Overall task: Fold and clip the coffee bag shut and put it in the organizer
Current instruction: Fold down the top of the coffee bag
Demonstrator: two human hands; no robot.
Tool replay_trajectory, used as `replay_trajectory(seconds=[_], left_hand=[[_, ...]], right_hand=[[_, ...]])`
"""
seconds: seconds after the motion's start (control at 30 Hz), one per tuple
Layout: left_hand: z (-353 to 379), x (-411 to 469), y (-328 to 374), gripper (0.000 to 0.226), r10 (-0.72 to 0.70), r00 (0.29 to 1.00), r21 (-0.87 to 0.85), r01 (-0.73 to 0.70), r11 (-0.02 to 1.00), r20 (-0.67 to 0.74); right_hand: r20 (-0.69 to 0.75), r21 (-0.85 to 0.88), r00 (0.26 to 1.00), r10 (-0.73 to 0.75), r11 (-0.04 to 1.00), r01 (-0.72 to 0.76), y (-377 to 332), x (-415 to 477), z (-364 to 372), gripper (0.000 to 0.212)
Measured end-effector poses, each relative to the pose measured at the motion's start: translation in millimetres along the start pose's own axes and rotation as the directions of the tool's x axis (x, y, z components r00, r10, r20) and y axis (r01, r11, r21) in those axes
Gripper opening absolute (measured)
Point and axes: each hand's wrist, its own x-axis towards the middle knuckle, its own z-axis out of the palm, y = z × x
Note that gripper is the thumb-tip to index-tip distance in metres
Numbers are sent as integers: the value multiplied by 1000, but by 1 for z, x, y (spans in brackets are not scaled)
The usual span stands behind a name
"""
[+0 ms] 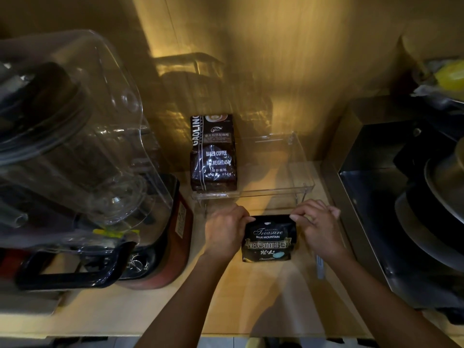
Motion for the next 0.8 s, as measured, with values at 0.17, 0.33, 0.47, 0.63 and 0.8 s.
replay_trajectory(seconds=[0.17, 0.33, 0.47, 0.63, 0.8], left_hand=[[2, -6, -3, 9, -133, 991, -257, 129, 958, 1], [1, -8, -8, 8, -94, 996, -302, 89, 949, -2], [3, -6, -7, 7, -91, 996, -295, 81, 952, -20], [-1, -8, -16, 9, -70, 997, -267, 61, 962, -24], [-3, -5, -21, 10, 1, 1000, -231, -5, 973, -15]], right_hand=[[5, -119, 1000, -12, 993, 12, -5, 5, 2, 4], [90, -286, 961, -263, 917, 278, -27, 8, 8, 11], [220, -368, 897, -384, 819, 441, -54, 10, 35, 16], [231, -363, 865, -445, 786, 501, -67, 13, 52, 14], [164, -295, 900, -403, 851, 435, -58, 15, 46, 11]])
